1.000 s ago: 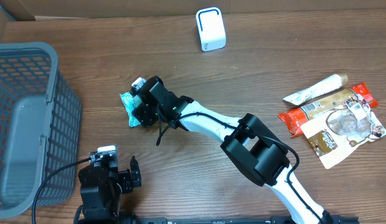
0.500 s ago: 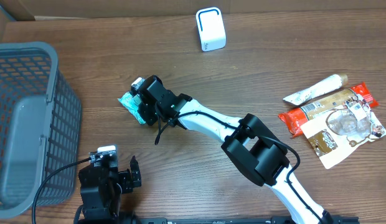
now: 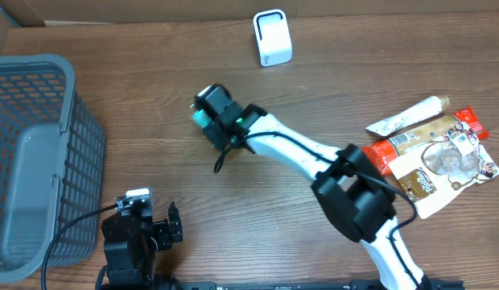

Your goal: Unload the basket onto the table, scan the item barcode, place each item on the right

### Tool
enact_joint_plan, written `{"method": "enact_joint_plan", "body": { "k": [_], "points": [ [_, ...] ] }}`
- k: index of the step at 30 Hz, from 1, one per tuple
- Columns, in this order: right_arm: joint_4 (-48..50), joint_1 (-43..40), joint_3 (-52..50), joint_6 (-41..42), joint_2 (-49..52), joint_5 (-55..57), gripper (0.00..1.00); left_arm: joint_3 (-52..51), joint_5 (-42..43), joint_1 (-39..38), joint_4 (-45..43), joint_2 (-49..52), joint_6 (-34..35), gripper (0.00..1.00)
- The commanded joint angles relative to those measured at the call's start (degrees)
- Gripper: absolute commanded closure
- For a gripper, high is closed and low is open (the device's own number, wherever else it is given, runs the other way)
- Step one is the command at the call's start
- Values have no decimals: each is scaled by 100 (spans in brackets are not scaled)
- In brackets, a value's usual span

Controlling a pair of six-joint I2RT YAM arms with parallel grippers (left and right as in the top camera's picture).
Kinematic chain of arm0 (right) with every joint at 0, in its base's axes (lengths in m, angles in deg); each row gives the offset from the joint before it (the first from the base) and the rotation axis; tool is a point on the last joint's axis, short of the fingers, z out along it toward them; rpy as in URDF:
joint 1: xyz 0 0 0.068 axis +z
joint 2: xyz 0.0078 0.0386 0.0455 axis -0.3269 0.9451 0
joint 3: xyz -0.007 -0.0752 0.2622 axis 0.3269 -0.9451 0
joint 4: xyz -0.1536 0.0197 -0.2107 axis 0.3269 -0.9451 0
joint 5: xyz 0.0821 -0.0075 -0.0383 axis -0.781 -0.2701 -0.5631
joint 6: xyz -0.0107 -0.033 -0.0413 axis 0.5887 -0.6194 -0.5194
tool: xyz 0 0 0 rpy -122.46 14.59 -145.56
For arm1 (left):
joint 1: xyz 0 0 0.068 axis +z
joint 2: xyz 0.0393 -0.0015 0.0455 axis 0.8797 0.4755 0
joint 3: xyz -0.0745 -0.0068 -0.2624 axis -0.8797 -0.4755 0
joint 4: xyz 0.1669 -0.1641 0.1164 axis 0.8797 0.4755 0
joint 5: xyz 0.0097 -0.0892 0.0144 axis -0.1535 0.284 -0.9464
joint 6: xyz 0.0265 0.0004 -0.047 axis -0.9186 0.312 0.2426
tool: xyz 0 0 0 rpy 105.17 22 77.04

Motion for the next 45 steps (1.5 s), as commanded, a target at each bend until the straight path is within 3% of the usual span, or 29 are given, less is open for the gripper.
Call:
{"method": "enact_joint_plan", "body": {
  "k": [1,6,10,17,25,27,29,32,35,37,45],
  "points": [
    [-205,-44,13,-350,-643,2157,96,-7,55,31,-9,-24,-107,1],
    [-1189,55,-98,-282,-562,4406,96,-7,55,31,-9,-24,-107,0],
    [-2039,50,-378,562,-293,4918,96,-7,55,31,-11,-24,-107,1],
    [-2175,92,-817,920,275,6201,96,-7,55,31,-9,-24,-107,0],
    [-2127,415,-905,929,282,4369,96,-7,55,31,-11,-24,-107,1],
    [-2175,492,-905,929,282,4096,86,-7,55,31,-9,-24,-107,1],
    [-2260,573,-905,927,282,3871,68,-7,55,31,-9,-24,-107,1],
    [-2363,688,-903,925,282,3609,57,-7,55,31,-9,-24,-107,1],
    [-2424,811,-863,931,280,3482,35,-7,55,31,-11,-24,-107,0],
    [-2450,841,-754,977,234,3327,28,-7,55,31,-11,-24,-107,0],
    [-2496,343,-37,1080,-754,1827,31,-7,52,31,-11,-24,-107,0]
  ]
}}
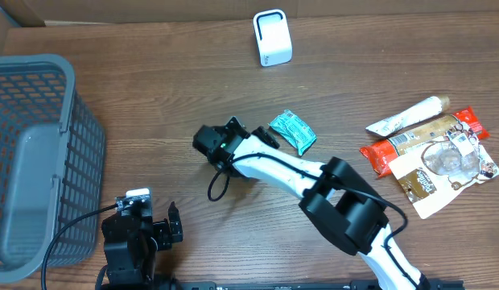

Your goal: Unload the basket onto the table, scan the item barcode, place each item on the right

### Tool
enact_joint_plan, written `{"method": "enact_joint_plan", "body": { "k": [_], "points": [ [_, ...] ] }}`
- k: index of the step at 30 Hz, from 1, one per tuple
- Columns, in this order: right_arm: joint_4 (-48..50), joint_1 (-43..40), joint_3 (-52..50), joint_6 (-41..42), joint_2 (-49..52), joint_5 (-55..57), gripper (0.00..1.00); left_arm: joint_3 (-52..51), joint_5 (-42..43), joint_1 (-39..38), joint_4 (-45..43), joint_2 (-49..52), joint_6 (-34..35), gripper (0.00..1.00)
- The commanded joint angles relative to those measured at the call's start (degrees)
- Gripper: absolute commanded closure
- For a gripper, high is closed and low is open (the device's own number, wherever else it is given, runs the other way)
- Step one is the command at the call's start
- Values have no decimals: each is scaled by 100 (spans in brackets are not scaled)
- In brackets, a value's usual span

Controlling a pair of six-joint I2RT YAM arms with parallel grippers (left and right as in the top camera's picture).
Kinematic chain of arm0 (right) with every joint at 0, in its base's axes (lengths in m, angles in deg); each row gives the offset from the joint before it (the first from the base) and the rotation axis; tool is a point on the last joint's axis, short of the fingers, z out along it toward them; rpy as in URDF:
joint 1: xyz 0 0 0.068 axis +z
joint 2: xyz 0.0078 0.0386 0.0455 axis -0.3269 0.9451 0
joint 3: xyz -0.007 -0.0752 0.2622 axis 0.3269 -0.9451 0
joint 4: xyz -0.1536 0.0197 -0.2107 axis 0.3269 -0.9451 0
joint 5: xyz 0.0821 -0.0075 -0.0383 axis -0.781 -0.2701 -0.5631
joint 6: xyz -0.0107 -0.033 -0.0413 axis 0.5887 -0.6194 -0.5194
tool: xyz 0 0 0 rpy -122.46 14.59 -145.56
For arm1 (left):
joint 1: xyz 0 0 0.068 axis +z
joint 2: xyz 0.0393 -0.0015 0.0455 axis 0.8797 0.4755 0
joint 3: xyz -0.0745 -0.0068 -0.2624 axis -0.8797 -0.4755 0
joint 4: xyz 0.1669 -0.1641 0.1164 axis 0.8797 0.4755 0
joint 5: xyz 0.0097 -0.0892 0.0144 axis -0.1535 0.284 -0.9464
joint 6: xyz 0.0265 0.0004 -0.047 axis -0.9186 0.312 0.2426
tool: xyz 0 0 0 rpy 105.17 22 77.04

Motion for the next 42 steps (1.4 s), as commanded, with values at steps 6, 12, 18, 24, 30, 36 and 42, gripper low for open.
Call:
{"method": "enact_joint_plan", "body": {
  "k": [6,12,18,24,30,36,42],
  "points": [
    [-26,-1609,393,299,-1523,-3167,46,-7,55,31,-11,-24,-107,1],
    [116,-2780,175,302,-1427,-5167,88,-7,55,31,-13,-24,-107,0],
    [734,-2970,-553,501,-1285,-4999,96,-7,55,31,-13,-24,-107,0],
    [1252,-2953,-1309,1167,-1213,-4607,96,-7,55,31,-11,-24,-107,1],
    [1679,-2955,-1943,1648,-1043,-4509,96,-7,55,31,-13,-24,-107,1],
    [1731,-2920,-2076,1685,-1001,-4717,72,-7,55,31,-13,-24,-107,1],
    [1510,-2916,-2076,1311,-1001,-4955,55,-7,55,31,-13,-24,-107,1]
  ]
}}
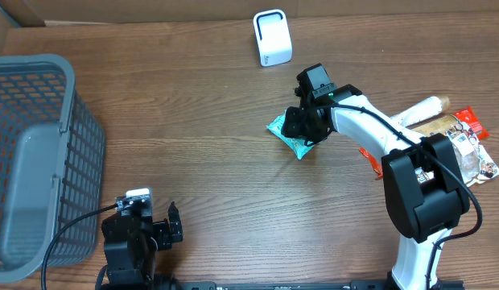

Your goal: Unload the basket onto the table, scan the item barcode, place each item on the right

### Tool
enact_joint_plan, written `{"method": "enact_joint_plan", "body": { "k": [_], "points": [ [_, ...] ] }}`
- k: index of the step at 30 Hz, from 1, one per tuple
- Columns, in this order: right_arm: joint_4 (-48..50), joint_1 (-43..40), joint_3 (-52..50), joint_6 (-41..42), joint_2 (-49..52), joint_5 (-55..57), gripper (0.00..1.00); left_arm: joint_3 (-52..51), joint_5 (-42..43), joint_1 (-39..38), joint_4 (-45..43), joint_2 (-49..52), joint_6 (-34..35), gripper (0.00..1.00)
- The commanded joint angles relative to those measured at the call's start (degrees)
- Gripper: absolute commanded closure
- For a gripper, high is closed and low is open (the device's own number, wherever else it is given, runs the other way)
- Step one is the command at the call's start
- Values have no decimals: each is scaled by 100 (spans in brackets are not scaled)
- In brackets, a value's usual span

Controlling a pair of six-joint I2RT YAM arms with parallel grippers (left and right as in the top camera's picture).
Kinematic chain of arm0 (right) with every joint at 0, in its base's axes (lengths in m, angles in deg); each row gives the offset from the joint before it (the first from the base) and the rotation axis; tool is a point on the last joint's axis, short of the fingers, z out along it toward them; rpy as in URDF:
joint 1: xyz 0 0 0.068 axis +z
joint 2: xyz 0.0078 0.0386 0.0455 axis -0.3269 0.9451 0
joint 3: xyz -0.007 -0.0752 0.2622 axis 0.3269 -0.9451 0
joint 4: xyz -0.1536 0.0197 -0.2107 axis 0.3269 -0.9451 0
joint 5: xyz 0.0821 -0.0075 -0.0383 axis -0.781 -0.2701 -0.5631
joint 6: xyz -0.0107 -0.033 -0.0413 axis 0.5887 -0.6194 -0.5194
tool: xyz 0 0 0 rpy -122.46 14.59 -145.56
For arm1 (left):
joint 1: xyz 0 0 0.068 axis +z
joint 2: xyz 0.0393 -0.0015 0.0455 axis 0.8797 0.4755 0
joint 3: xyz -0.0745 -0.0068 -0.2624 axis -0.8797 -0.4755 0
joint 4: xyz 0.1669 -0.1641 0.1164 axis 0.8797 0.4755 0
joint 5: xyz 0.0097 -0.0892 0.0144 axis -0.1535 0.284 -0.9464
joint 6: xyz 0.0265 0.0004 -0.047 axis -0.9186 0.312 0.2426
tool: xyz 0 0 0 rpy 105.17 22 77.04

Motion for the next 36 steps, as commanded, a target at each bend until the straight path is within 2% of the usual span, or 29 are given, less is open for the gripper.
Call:
{"method": "enact_joint_plan", "body": {
  "k": [1,5,8,12,17,21,26,36],
  "points": [
    [-350,4,-229,-157,249,59,55,-7,55,31,-11,-24,-107,0],
    [-640,4,-146,-555,247,-72,54,-7,55,31,-9,-24,-107,1],
    [-1051,-17,149,-732,162,-70,47,-7,55,31,-11,-24,-107,0],
    [-1408,-160,566,-745,-348,-76,45,-7,55,31,-11,-24,-107,1],
    [-1895,-505,636,345,-1115,315,47,-7,55,31,-9,-24,-107,0],
    [-2389,-780,516,1095,-1154,588,46,-7,55,31,-11,-24,-107,0],
    [-2046,-951,-326,1165,-1152,166,47,-7,55,31,-11,-24,-107,1],
    [-258,-960,-1755,1165,-1152,-822,46,-7,55,31,-9,-24,-107,0]
  ]
}}
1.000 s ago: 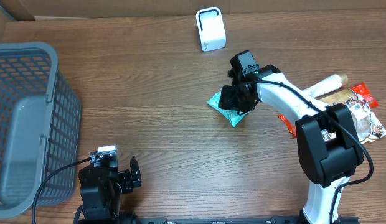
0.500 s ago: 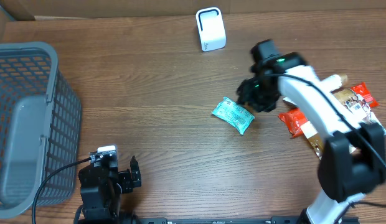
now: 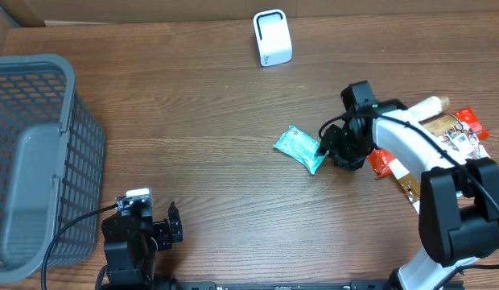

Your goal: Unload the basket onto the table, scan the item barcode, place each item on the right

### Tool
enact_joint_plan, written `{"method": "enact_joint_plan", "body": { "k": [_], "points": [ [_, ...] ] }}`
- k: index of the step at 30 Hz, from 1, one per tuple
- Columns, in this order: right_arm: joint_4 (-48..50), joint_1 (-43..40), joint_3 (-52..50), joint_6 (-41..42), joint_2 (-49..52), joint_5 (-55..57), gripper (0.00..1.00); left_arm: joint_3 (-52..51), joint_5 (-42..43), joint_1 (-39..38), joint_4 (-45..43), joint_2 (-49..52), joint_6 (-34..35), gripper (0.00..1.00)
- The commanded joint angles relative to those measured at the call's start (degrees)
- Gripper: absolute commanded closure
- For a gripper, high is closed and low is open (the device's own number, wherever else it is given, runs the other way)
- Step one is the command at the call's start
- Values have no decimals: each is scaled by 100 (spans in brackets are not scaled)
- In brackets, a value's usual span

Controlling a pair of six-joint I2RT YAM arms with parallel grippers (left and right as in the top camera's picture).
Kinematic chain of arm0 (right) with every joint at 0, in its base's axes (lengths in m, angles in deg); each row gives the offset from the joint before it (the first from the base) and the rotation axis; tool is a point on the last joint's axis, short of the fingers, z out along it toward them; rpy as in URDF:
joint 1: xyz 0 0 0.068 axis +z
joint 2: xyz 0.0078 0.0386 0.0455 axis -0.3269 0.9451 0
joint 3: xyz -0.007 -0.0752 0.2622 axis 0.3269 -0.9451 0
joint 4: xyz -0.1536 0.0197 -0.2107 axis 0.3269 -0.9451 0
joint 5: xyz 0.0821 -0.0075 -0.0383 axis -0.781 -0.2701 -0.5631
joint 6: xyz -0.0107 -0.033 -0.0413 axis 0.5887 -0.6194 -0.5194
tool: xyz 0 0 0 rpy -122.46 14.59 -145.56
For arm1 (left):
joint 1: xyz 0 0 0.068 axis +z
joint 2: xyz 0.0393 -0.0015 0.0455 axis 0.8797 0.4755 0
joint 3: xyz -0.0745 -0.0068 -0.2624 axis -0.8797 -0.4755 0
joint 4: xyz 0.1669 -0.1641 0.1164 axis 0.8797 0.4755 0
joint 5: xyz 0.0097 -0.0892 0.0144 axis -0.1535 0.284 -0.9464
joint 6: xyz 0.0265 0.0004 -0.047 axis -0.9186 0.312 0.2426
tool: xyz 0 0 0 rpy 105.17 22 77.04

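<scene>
A teal foil packet (image 3: 298,148) lies slanted near the middle of the wooden table. My right gripper (image 3: 323,150) sits at the packet's right end, its dark fingers closed over that edge. The white scanner (image 3: 272,38) stands upright at the far edge, well away from the packet. My left gripper (image 3: 175,225) rests at the near left edge, far from both. From above, the gap between its fingers does not show.
A grey mesh basket (image 3: 72,97) fills the left side. A pile of snack packets (image 3: 443,157), red, brown and white, lies at the right edge just behind my right arm. Cardboard walls line the far edge.
My right gripper has moved down and to the right, nearer the snack pile. The teal packet has shifted a little the same way, and more of it shows now.
First my right gripper held the teal packet left of centre. Then the packet lay right of centre with the gripper off to its left. Then the gripper was over the packet. Now it grips the packet's right end further right. The left arm has stayed still.
</scene>
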Motion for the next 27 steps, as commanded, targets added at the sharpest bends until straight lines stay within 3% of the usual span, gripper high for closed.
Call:
{"method": "enact_joint_plan", "body": {
  "k": [1,6,11,15,21,24,27],
  "points": [
    [439,2,-260,59,9,-466,46,-7,55,31,-13,-24,-107,0],
    [1213,28,-551,59,13,-479,47,-7,55,31,-13,-24,-107,0],
    [1631,22,-599,-343,15,-391,75,-7,55,31,-13,-24,-107,0],
    [1851,22,-597,-1808,15,-614,93,-7,55,31,-11,-24,-107,0],
    [1847,11,-579,-3849,15,-1222,96,-7,55,31,-13,-24,-107,1],
    [1858,-13,-525,-4371,15,-1215,96,-7,55,31,-13,-24,-107,1],
    [1937,-101,-503,-4385,15,-1191,92,-7,55,31,-11,-24,-107,0]
  ]
}}
